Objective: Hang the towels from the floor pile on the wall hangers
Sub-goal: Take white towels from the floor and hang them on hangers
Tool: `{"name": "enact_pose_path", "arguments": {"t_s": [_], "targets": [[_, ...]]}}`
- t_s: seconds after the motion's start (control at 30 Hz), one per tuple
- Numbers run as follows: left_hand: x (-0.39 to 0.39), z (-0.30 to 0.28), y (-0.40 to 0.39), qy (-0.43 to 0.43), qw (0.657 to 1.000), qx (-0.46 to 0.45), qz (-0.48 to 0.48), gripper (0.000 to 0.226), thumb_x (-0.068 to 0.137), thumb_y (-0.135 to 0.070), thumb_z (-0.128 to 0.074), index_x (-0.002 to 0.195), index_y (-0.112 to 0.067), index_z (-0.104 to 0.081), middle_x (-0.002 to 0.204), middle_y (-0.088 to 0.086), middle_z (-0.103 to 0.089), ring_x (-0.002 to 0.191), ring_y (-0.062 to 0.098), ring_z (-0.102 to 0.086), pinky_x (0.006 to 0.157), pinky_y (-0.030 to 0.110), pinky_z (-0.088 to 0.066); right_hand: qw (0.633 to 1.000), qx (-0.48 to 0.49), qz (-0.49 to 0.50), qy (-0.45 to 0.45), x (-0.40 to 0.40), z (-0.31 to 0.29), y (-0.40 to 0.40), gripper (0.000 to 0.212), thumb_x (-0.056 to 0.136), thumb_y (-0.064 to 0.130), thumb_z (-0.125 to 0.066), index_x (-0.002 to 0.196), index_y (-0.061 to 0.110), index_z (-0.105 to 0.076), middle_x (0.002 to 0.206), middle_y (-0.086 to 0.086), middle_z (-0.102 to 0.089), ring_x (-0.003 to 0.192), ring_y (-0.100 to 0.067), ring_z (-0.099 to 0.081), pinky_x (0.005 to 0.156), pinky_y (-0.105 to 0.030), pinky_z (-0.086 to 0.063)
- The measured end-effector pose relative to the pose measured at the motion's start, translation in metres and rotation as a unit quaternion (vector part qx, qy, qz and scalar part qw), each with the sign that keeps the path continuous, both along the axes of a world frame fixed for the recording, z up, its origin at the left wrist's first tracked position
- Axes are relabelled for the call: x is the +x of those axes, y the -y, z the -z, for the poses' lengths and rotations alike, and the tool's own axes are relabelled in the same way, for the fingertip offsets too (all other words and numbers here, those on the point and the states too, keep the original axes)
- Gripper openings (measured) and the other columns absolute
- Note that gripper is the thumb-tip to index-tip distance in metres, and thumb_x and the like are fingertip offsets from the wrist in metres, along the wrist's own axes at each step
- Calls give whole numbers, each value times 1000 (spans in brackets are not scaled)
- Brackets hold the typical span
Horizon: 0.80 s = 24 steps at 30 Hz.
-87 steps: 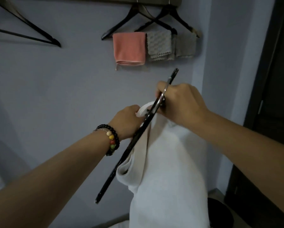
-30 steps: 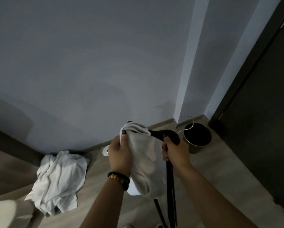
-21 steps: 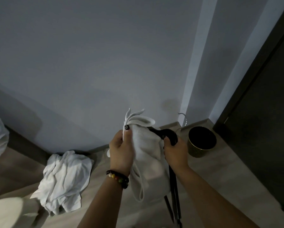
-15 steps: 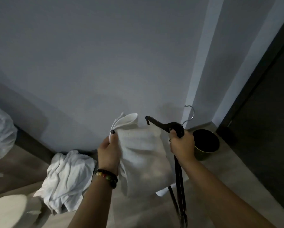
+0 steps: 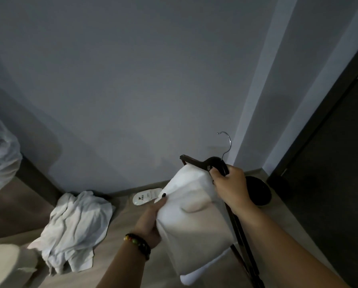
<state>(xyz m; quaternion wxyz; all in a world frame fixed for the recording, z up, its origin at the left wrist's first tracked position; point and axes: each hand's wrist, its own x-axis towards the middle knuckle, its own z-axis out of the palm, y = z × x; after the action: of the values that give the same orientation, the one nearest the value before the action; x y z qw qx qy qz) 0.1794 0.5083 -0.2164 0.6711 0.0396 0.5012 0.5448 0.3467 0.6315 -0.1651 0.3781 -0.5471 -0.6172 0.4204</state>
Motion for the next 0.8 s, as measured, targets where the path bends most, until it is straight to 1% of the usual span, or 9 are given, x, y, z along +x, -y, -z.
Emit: {"name": "enact_pose_path", "arguments": {"t_s": [0.07,0.17,0.27,0.37,0.43,0.53,0.63,0.73,0.8], "targets": [[8,-4,4,25,999,26,11,37,96,-29,-52,124,-7,-60,121,21,-66,108,35,-65,91,45,-49,1000,7,15,-2,-2,1,1,36,88,18,-60,65,-8,-51,57,-14,-51,53,-22,-49,55,-29,-38],[18,1,2,10,998,33,43,33,98,-25,-51,126,-7,-58,124,20,-64,111,36,-63,84,47,-54,1000,7,15,6,-6,0,2,35,89,16,-59,59,1,-48,54,-11,-48,50,-22,-45,53,-29,-36],[36,8,-14,-125,992,28,-2,23,102,-18,-46,118,-7,-57,115,24,-66,106,43,-63,85,54,-54,999,18,-3,29,-11,1,7,37,91,15,-58,58,7,-45,53,-7,-47,49,-20,-43,50,-27,-33],[53,0,-39,-337,938,19,-74,11,98,-6,-44,90,-9,-51,79,14,-61,74,31,-60,70,39,-51,1000,16,-6,24,-16,5,14,31,92,17,-58,65,1,-54,58,-11,-54,51,-20,-49,51,-27,-38],[56,-14,-49,-421,903,62,-54,14,96,-2,-43,88,-12,-50,78,4,-59,72,19,-55,70,34,-47,999,25,-2,20,-20,6,15,27,91,17,-59,72,-2,-60,65,-13,-60,57,-21,-55,54,-28,-42],[45,-47,-58,-432,894,122,-17,16,92,-3,-46,87,-15,-55,79,3,-60,75,16,-56,73,33,-47,1000,15,15,5,-18,8,2,21,90,17,-59,74,4,-63,69,-11,-64,64,-24,-61,62,-32,-49],[27,-83,-69,-465,872,152,14,10,95,-6,-51,97,-14,-57,86,-1,-62,81,13,-58,74,23,-48,997,-33,64,-37,-9,16,-13,23,88,19,-58,66,13,-58,65,-10,-62,63,-28,-60,63,-42,-53],[16,-123,-80,-466,855,219,67,17,99,-10,-48,97,1,-61,86,12,-63,84,20,-61,81,34,-51,983,-68,120,-121,-5,14,-19,26,90,16,-58,65,9,-55,64,-10,-59,62,-24,-57,61,-35,-48],[15,-144,-93,-544,810,193,103,17,98,-14,-49,95,-3,-61,87,14,-64,83,24,-60,83,42,-50,960,-93,161,-207,-6,7,-22,30,92,15,-57,63,8,-52,59,-8,-55,51,-20,-52,51,-26,-42]]}}
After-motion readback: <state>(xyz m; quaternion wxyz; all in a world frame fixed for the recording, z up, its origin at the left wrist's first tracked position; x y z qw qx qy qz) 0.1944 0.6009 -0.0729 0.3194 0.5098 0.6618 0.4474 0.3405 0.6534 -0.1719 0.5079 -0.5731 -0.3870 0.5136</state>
